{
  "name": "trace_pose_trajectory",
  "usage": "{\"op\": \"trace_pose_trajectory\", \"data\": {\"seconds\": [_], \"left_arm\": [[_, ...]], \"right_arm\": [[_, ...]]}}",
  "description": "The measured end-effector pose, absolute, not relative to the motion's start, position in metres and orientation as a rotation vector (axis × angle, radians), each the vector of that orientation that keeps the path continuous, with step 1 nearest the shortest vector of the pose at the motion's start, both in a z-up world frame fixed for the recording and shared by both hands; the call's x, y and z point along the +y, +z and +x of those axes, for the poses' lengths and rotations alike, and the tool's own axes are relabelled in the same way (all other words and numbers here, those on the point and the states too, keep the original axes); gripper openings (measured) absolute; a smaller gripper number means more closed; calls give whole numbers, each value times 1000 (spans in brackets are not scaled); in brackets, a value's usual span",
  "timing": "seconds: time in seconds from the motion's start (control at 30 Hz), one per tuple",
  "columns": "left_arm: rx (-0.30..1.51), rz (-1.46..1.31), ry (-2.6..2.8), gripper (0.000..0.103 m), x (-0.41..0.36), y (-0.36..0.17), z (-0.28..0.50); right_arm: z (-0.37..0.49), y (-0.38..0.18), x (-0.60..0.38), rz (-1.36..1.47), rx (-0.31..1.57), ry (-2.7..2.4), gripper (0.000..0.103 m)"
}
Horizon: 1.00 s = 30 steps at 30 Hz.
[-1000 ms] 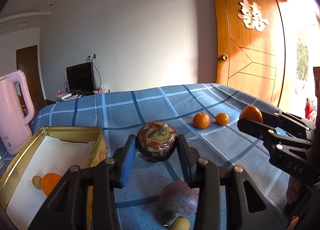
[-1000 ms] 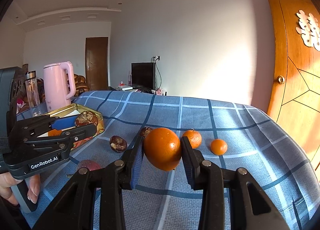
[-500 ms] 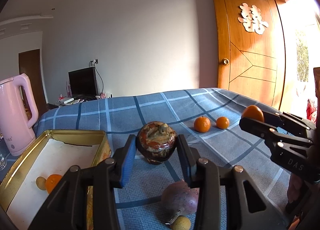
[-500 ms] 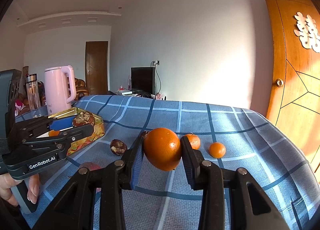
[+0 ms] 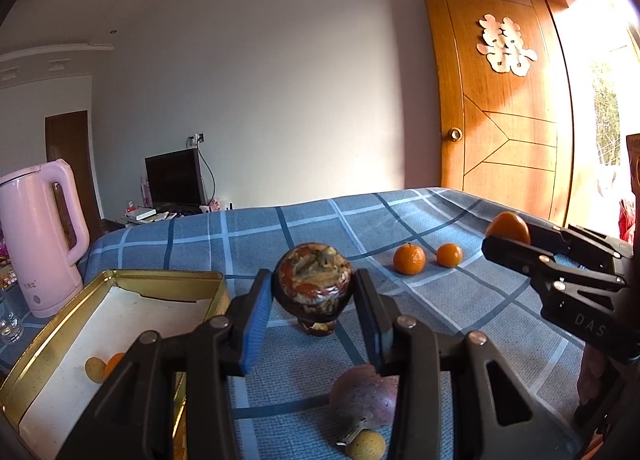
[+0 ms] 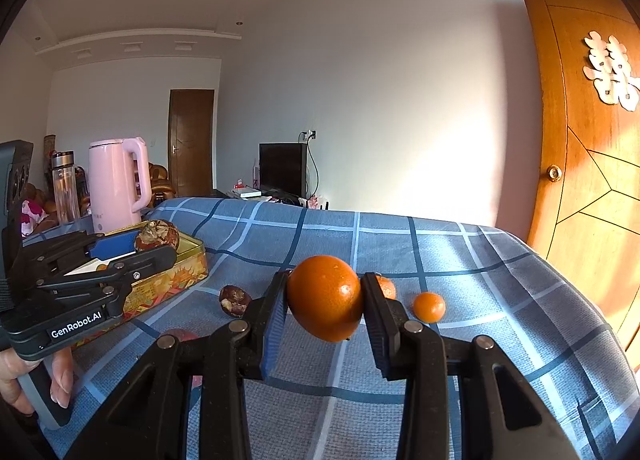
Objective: Organize fruits
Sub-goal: 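Lift the mangosteen with the left tool while the right tool holds the mandarin, then carry the mangosteen in the left tool and mandarin in the right tool over the tin tray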
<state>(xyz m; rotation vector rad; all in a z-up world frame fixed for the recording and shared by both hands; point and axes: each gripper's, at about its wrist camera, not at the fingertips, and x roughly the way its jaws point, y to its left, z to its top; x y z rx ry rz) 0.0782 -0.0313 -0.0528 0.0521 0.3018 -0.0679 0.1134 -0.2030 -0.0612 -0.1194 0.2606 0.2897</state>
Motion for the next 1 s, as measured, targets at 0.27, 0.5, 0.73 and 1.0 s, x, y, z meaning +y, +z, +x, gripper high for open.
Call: {"op": "trace_pose_trajectory", "data": {"seconds": [0.27, 0.5, 0.73, 1.0], "left_arm": [[286, 49, -51, 43, -28, -52, 72], [284, 63, -31, 43, -29, -51, 71], [290, 66, -25, 43, -25, -51, 68], [305, 50, -18, 43, -15, -51, 66]], "right_arm": [[106, -60, -198, -155, 227, 276, 38], [103, -60, -193, -180, 217, 270, 38], [102, -60, -190, -181, 223, 275, 39], [101, -60, -179, -200, 235, 298, 39]]}}
